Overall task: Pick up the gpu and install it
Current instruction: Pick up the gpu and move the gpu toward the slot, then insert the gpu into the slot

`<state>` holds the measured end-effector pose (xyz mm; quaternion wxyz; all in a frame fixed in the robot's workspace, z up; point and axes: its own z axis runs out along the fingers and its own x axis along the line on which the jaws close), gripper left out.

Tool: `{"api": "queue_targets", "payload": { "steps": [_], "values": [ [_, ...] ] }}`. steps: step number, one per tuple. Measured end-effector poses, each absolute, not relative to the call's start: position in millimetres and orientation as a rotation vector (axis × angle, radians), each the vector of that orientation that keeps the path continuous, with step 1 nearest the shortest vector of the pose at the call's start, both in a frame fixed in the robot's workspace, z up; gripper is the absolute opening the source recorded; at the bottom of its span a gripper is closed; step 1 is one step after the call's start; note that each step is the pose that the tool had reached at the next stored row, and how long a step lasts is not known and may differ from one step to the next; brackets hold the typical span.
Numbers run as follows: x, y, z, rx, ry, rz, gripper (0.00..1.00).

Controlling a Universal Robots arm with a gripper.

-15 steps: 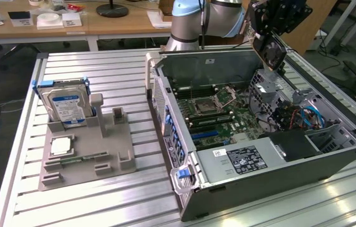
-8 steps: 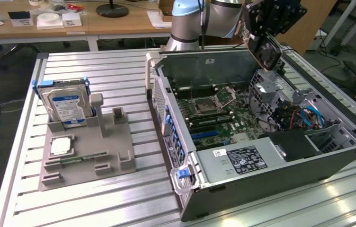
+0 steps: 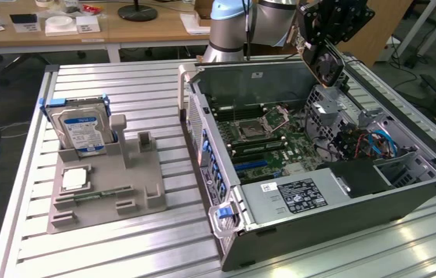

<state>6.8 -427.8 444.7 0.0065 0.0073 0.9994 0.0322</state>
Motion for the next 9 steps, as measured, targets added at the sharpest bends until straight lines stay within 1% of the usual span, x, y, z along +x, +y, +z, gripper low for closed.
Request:
{"api": "queue_targets", "payload": {
  "steps": [9],
  "values": [
    [6.8, -427.8, 444.6, 0.018, 3.127, 0.101, 0.28]
  ]
}}
